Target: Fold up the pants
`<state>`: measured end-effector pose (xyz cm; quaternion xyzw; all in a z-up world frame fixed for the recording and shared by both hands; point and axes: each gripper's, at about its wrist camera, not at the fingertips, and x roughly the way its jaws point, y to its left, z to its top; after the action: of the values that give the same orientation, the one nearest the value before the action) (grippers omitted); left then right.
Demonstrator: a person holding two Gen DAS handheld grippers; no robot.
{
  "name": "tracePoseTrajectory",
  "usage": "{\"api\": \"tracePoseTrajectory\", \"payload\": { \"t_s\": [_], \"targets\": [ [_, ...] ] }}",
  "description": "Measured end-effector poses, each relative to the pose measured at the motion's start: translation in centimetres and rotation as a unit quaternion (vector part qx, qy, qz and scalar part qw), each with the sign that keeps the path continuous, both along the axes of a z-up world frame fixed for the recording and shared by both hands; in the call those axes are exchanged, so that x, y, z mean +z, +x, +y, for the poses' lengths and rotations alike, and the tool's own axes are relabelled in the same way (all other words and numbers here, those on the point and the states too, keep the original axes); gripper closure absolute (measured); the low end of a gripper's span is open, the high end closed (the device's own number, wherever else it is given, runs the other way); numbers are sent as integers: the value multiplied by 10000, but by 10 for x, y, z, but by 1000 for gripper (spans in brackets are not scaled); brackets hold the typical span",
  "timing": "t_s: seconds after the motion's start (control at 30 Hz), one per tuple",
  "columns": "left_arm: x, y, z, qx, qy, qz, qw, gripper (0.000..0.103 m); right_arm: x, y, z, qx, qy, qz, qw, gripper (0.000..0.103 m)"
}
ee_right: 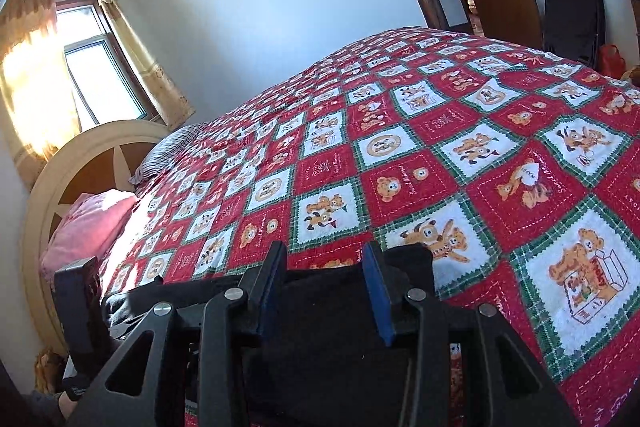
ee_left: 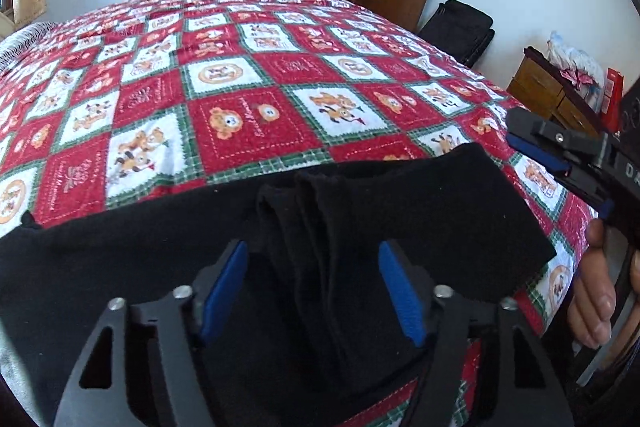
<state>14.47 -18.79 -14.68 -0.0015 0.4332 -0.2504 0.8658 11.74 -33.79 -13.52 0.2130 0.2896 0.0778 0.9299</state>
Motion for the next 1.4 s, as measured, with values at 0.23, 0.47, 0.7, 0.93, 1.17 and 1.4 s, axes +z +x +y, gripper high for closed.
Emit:
{"api": "tracePoseTrajectory", "payload": {
  "t_s": [0.23, 0.47, 0.7, 0.93, 1.17, 1.4],
  "targets": [
    [0, -1, 5, -32, -202, 10, 9998, 87, 0, -5, -11, -239, 3, -158, 9996, 61],
    [12, -10, 16, -57, -689, -214, 9974, 90, -2, -8, -25, -581, 127, -227, 9980, 60],
    [14, -2, 43, 298, -934, -252, 9949, 90, -2, -12, -32, -766, 125, -319, 9965, 60],
    [16, -2, 69, 586, -1095, -268, 9919, 91, -10, -8, -30, -746, 125, -175, 9970, 59],
    [3, 0, 87, 820, -1125, -93, 9902, 91, -8, -10, -13, -330, -18, -228, 9992, 59],
    [-5, -1, 96, 916, -956, -141, 9911, 87, -33, 5, 41, 759, -662, 528, 9935, 59]
  ]
}}
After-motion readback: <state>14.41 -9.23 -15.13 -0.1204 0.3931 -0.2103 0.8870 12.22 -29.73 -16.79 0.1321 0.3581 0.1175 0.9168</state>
